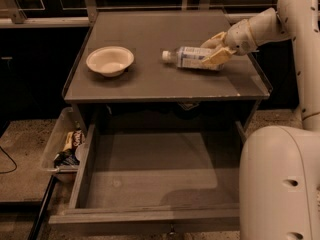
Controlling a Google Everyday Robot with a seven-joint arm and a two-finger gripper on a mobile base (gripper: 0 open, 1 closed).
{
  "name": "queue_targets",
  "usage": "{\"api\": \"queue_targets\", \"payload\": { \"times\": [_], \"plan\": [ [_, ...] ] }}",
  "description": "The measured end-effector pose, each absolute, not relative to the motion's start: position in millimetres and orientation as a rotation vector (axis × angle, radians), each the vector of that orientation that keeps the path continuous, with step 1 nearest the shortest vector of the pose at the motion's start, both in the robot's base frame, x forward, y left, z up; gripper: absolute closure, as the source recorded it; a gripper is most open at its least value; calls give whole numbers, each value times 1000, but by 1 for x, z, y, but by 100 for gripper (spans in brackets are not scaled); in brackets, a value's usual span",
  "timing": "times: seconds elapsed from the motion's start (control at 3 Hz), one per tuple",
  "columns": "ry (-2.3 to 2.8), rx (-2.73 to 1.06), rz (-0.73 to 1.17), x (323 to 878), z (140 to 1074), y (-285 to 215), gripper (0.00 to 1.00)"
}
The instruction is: Place blue plastic bottle into top drawer
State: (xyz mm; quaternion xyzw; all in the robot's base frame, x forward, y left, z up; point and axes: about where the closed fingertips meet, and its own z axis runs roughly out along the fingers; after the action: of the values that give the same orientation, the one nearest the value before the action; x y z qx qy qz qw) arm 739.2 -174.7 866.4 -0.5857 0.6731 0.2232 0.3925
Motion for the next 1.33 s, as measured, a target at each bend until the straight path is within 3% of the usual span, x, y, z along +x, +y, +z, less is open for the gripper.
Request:
{"api": "queue_targets", "payload": {
  "times": [1.0,1.33],
  "plan": [
    [1648,-1595,494,654,898,-163,100],
    [1600,-1530,316,617,933,-182,100]
  ]
}}
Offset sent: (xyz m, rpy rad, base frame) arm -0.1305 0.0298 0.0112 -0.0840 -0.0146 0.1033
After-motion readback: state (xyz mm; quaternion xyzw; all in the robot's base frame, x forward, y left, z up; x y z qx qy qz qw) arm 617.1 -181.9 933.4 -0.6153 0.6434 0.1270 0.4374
